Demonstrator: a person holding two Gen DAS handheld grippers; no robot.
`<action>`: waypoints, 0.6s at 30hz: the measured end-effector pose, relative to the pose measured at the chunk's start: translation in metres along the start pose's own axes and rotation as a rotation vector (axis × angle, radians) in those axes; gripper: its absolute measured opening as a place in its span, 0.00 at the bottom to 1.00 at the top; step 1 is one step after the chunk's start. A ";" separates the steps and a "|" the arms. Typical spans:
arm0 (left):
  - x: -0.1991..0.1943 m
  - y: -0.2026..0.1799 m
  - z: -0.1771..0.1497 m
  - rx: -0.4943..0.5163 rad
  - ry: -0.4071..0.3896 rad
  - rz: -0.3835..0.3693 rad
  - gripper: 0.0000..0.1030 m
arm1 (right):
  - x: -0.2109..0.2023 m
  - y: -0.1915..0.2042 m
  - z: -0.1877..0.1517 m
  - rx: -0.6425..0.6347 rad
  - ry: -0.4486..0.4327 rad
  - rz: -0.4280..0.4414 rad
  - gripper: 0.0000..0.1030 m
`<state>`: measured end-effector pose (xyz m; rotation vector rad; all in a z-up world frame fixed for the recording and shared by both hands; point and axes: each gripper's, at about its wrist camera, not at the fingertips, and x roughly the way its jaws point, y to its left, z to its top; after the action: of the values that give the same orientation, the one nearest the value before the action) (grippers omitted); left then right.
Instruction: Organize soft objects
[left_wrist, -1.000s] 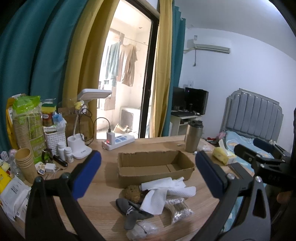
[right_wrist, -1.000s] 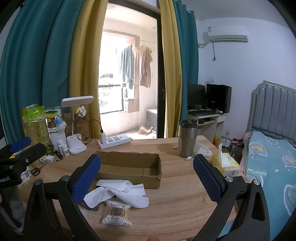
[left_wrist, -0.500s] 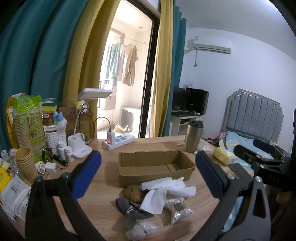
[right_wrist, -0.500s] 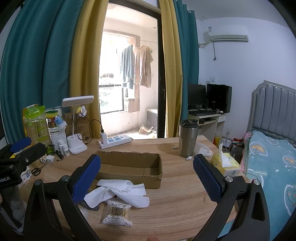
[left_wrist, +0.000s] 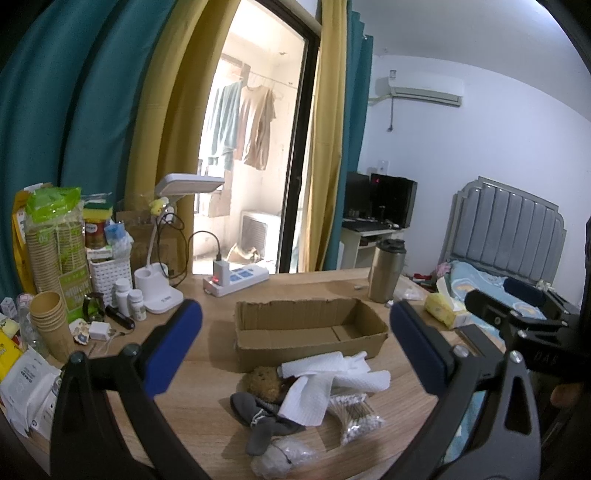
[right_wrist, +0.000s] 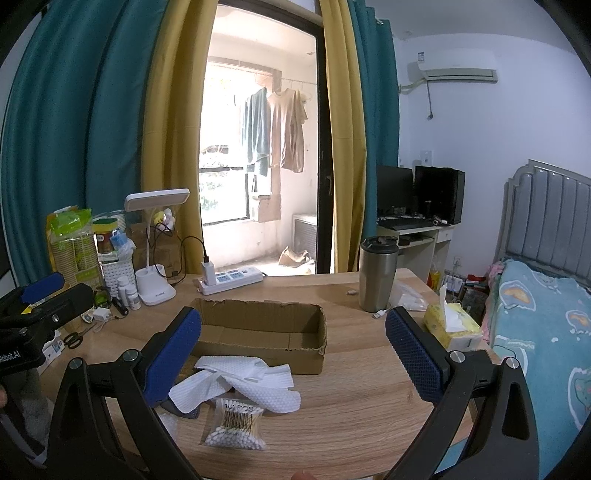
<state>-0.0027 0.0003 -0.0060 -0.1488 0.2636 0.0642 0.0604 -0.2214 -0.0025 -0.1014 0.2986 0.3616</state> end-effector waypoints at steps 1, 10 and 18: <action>0.000 0.000 0.000 0.000 0.000 0.000 1.00 | 0.000 0.000 0.000 0.000 0.000 0.001 0.99; 0.000 0.000 0.000 -0.001 0.001 0.000 1.00 | -0.001 0.005 -0.003 -0.003 0.001 0.005 0.99; 0.000 -0.001 0.000 -0.002 0.001 0.000 1.00 | 0.000 0.004 -0.002 -0.001 0.004 0.009 0.99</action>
<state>-0.0029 -0.0003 -0.0057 -0.1503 0.2648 0.0646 0.0581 -0.2182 -0.0043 -0.1021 0.3025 0.3702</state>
